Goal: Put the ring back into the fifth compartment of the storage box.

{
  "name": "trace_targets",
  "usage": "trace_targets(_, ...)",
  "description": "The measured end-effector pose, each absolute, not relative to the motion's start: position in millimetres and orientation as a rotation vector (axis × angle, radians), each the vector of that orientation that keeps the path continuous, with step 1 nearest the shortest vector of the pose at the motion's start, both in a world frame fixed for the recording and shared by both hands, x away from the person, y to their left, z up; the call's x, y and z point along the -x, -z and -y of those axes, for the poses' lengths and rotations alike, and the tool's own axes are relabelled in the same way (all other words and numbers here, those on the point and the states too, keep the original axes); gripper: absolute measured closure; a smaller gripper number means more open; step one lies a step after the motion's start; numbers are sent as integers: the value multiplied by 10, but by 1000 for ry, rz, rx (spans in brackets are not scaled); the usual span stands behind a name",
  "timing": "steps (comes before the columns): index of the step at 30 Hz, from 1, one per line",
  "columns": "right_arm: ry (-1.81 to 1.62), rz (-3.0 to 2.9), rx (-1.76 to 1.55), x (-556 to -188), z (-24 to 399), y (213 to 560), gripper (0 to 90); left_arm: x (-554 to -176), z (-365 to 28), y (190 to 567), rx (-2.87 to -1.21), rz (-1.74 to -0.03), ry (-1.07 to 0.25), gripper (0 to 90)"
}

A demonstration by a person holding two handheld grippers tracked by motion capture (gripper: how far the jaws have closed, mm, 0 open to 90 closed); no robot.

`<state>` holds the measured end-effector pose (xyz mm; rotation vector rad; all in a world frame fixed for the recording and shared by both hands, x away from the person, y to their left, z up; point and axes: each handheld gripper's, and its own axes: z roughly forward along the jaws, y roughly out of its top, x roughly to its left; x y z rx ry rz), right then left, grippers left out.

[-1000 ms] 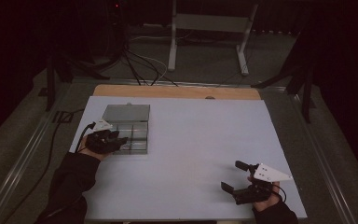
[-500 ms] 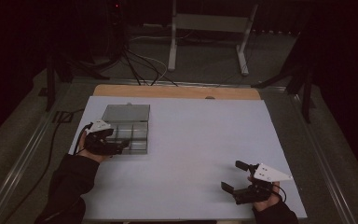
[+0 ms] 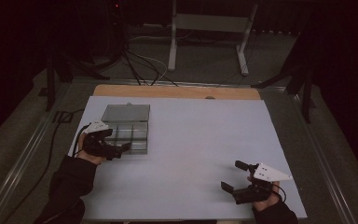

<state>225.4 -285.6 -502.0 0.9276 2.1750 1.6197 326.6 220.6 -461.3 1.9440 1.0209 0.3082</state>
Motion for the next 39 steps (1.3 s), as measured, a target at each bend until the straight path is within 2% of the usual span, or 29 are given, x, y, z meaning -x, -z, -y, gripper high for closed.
trace_targets(15,-1630,-2193,-903,-2294,2816,5015,0,-2976,-2233,4655,-1930,-891,-323,6)
trace_targets(39,-1618,-2202,-912,-2291,2812,5026,0,-2600,-2359,4970,-1983,-884,-281,7)
